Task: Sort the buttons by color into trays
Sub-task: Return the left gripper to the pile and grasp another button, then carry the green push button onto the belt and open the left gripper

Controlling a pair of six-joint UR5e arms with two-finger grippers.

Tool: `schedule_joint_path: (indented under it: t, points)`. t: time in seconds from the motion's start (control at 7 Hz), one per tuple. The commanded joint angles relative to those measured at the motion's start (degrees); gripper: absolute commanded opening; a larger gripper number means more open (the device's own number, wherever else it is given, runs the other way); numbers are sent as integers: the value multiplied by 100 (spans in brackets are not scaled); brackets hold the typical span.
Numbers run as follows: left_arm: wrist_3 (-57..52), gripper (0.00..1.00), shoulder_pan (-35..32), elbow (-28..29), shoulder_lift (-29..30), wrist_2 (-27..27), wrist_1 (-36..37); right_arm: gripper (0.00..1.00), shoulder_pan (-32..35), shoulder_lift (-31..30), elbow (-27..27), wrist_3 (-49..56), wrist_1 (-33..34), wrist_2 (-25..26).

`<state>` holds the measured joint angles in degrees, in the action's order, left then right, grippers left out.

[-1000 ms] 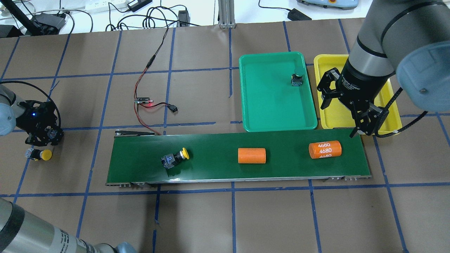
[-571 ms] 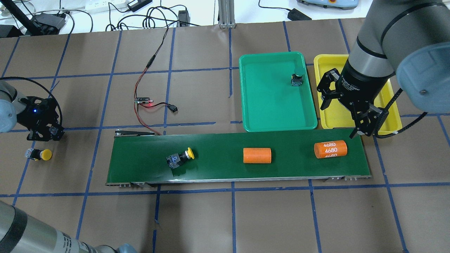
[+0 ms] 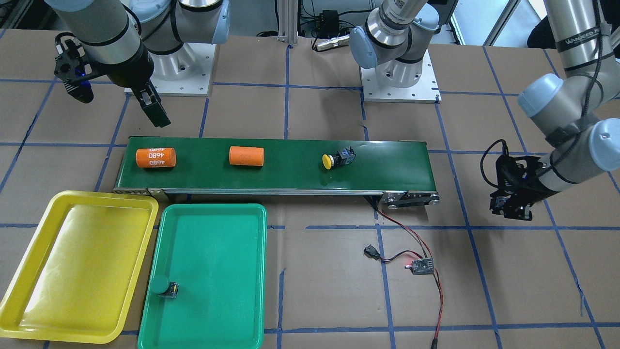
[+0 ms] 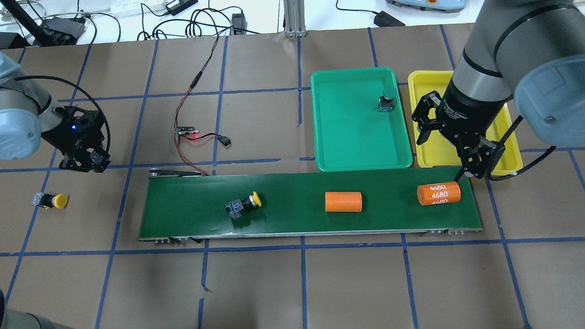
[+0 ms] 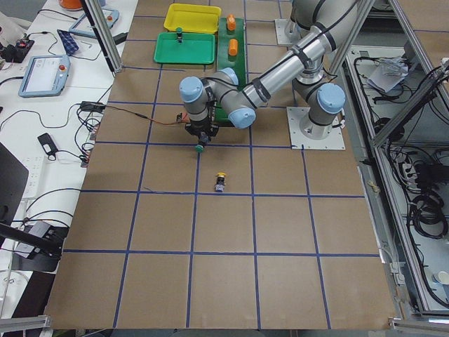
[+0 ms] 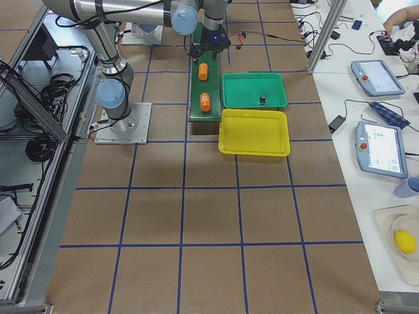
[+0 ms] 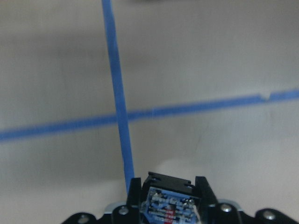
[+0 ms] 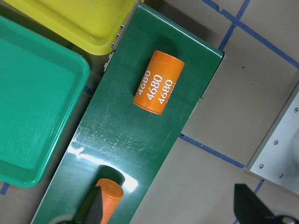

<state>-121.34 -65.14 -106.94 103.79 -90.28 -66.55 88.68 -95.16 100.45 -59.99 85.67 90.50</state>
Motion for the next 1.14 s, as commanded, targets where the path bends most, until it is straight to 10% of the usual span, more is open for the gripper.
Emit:
schedule_joint_path:
  t: [0.0,0.57,0.71,1.0]
  points:
    - [890,4,-874,-649,-874,124,-262,100,0,-2,9,-4,-6,3]
    - [2340,7,-1747,-1636,-1572,125,-8,100,0,-73,44,-22,-41,3]
    - [2595,57,-1739,-1689,-1563,116,-25,100,0,-99,44,-22,20,-6]
    - [2826,78,-1538,-1611,-1519,125,-25,100,-44,-30,0,57,326,-58]
